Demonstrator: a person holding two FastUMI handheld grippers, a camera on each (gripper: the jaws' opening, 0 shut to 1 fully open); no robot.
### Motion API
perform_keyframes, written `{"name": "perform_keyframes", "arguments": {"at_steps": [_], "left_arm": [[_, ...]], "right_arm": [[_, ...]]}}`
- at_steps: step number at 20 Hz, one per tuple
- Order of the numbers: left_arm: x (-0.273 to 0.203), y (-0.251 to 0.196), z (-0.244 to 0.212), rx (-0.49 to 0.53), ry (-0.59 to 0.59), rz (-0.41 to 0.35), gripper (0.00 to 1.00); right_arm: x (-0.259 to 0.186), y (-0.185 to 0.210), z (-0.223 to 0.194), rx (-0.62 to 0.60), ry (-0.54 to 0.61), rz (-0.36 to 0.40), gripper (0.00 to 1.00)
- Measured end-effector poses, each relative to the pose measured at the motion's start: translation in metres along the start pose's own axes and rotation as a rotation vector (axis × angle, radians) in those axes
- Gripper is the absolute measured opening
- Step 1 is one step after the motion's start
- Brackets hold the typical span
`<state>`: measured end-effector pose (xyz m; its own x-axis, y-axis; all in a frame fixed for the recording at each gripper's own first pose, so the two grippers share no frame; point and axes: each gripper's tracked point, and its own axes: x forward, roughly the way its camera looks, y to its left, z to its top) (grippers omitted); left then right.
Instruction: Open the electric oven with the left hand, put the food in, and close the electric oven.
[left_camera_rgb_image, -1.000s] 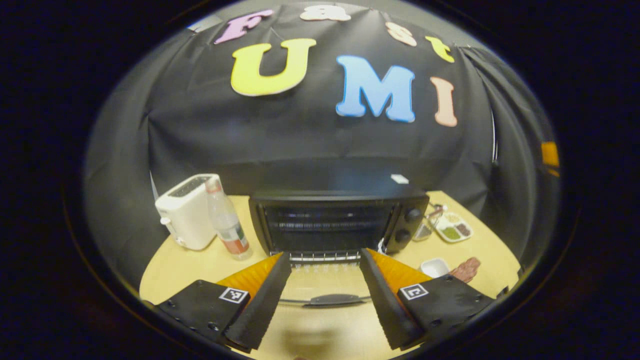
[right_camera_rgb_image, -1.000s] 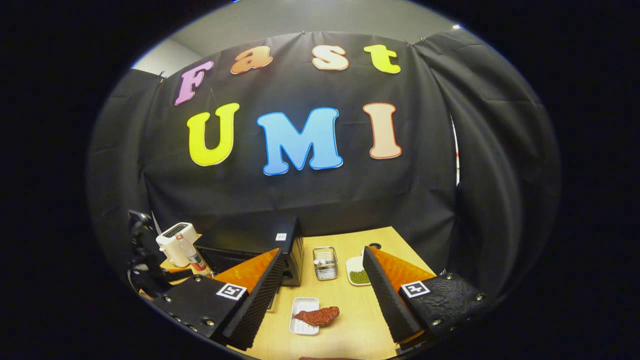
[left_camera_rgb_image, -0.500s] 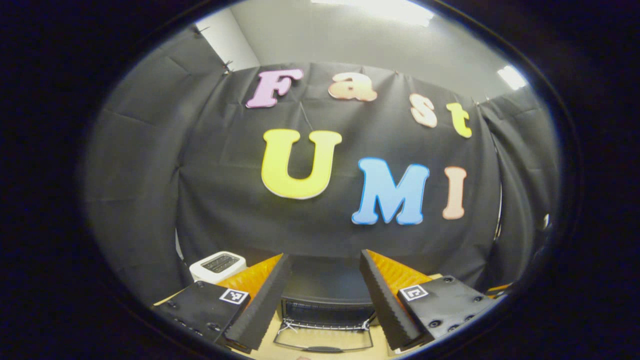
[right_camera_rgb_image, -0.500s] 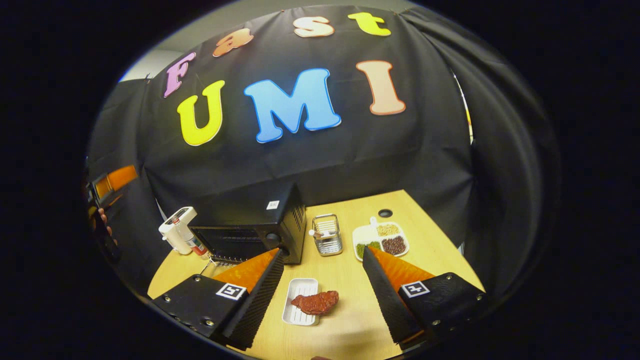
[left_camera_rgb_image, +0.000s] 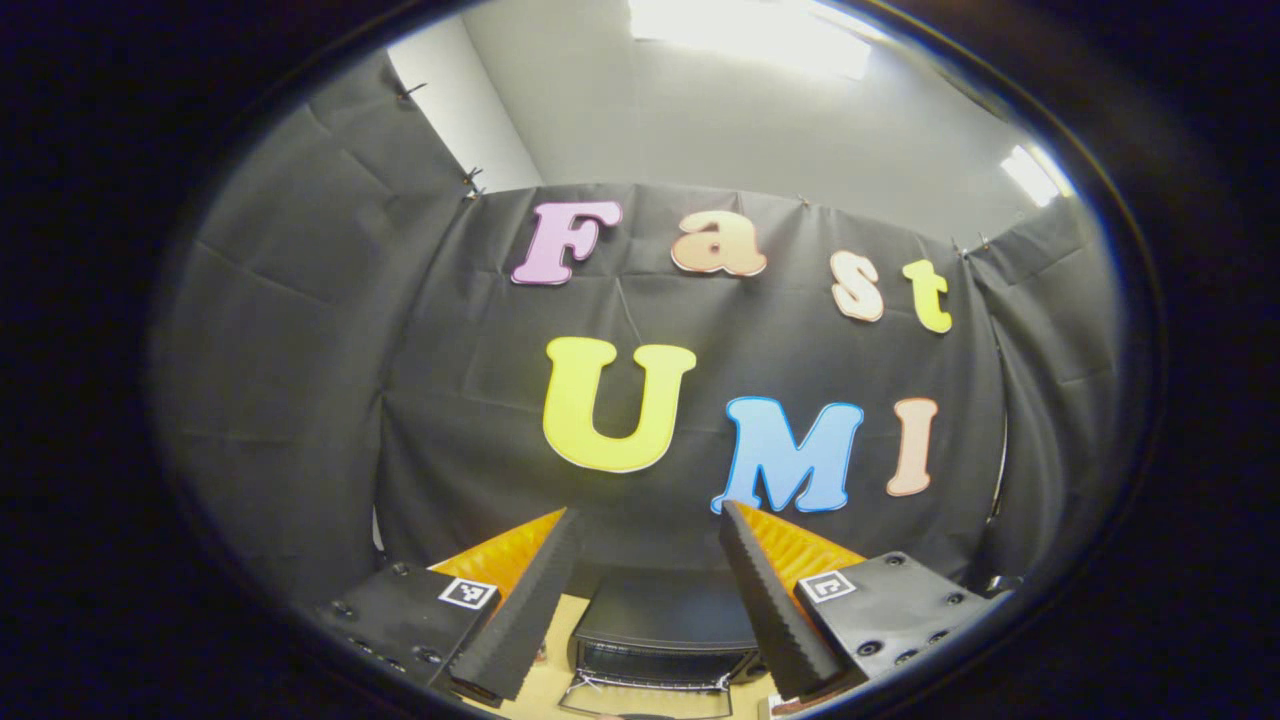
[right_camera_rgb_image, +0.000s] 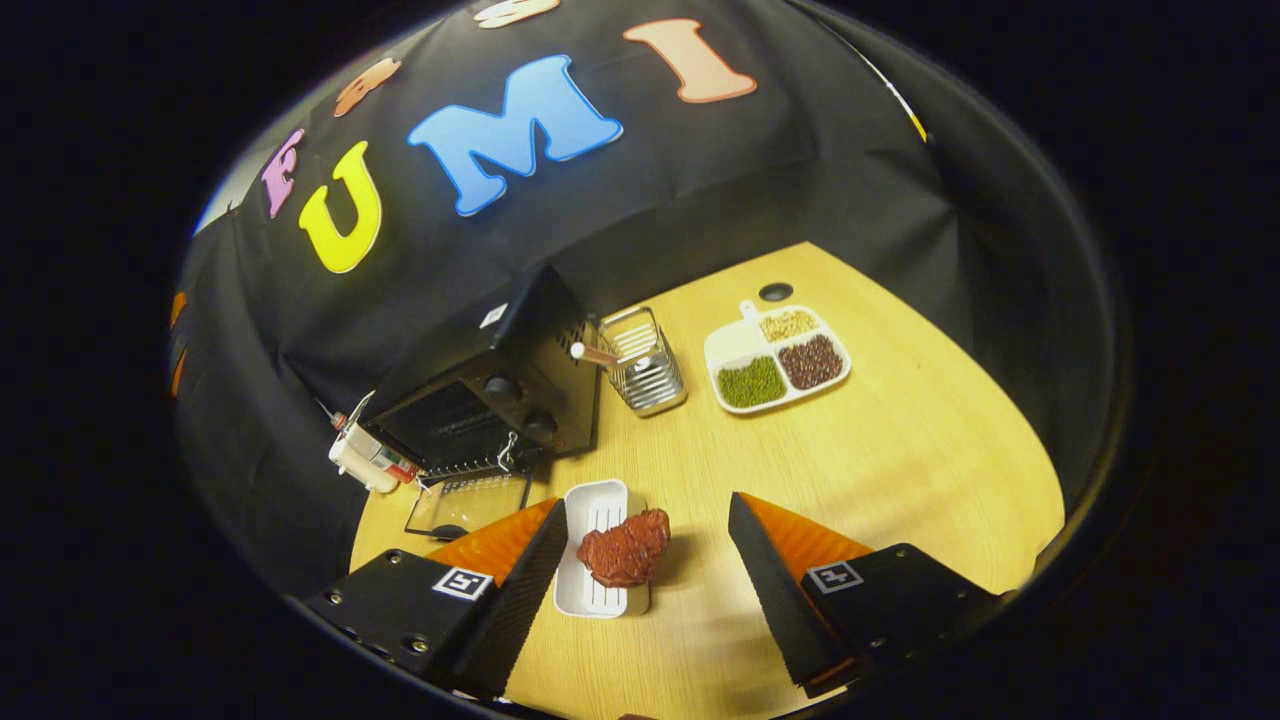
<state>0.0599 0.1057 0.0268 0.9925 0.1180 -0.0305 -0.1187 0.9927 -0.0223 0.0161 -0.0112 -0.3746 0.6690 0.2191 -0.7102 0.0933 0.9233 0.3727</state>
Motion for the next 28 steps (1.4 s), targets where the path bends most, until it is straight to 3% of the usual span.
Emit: {"name": "perform_keyframes", "arguments": {"at_steps": [8,9,10,12,13,14,18,19,23,28], "left_arm": [[-0.027,0.019,-0.021,0.037,0.088,0.064,0.99],[-0.030,0.022,-0.023,0.039,0.095,0.070,0.99],[-0.034,0.025,-0.024,0.042,0.101,0.076,0.99],[-0.040,0.034,-0.026,0.052,0.114,0.092,0.99],[-0.044,0.038,-0.029,0.052,0.127,0.099,0.99],[-0.045,0.043,-0.030,0.047,0.135,0.106,0.99],[-0.047,0.051,-0.032,0.017,0.147,0.110,0.99],[-0.047,0.051,-0.032,0.017,0.146,0.105,0.99],[-0.041,0.045,-0.031,0.022,0.145,0.064,1.00],[-0.027,0.031,-0.029,0.040,0.127,-0.024,1.00]], "right_arm": [[0.048,0.003,-0.050,0.222,0.163,0.075,0.96],[0.051,0.003,-0.051,0.256,0.168,0.077,0.90],[0.055,0.004,-0.050,0.292,0.169,0.083,0.76],[0.055,0.003,-0.047,0.366,0.168,0.093,0.66],[0.056,0.006,-0.048,0.415,0.180,0.106,0.48],[0.059,0.009,-0.051,0.457,0.192,0.118,0.36],[0.043,0.018,-0.039,0.520,0.187,0.186,0.22],[0.045,0.014,-0.036,0.527,0.192,0.179,0.11],[0.045,0.027,-0.032,0.569,0.164,0.201,0.11],[0.009,0.062,-0.005,0.604,0.094,0.304,0.11]]}}
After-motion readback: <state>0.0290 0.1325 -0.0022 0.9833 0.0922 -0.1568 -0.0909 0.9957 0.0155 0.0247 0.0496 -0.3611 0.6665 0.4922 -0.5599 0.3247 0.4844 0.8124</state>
